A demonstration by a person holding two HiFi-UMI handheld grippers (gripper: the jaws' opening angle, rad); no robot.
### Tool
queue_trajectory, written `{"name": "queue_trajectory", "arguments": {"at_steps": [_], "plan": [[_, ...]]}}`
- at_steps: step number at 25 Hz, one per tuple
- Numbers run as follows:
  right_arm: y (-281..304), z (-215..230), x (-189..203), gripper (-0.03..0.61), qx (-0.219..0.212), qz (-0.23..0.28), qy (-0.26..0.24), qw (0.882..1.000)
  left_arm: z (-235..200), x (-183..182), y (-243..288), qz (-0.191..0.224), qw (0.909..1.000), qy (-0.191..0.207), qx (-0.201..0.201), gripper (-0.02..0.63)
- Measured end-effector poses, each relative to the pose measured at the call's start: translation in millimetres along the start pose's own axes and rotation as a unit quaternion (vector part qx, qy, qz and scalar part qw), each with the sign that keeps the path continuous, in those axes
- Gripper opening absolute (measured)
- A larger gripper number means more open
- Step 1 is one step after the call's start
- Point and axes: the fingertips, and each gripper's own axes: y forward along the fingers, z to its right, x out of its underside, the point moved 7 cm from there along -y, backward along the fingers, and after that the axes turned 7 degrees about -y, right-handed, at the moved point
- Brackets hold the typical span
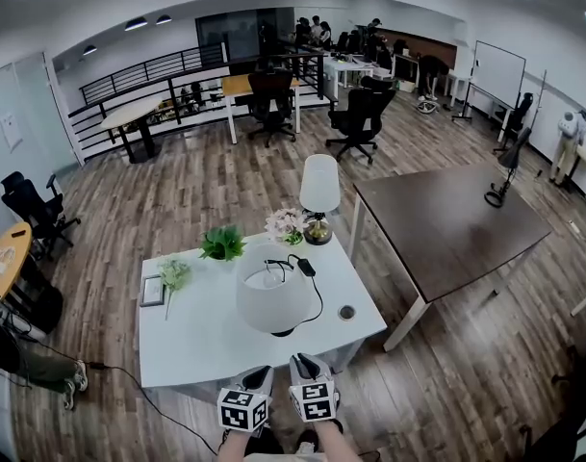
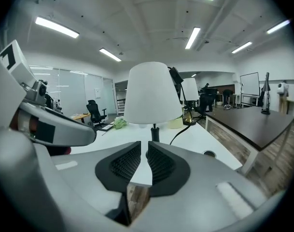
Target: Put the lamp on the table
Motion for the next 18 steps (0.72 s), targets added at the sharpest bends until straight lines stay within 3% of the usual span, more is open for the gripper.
{"name": "queue_trajectory", "arguments": {"at_steps": [3, 7, 13, 18], "plan": [[-4.6, 3.3, -2.7, 0.047, 0.000, 0.004, 0.010, 1.000, -6.1, 1.3, -0.3, -0.004, 0.9998, -0.015, -0.014, 0.000], [-11.0, 1.2, -12.7, 0.023, -0.025, 0.022, 0.001, 0.999, -10.4, -14.0, -1.9, 0.020, 0.9989, -0.039, -0.014, 0.000], [-24.7, 9.0, -17.9, 0.023, -0.030, 0.031, 0.023, 0.999, 9.1, -20.9, -0.8, 0.026, 0.9995, -0.005, 0.018, 0.000], [-26.2, 9.9, -15.2, 0.023, -0.030, 0.018, 0.014, 0.999, 14.3, -25.4, -0.6, 0.043, 0.9990, 0.003, 0.015, 0.000]]}}
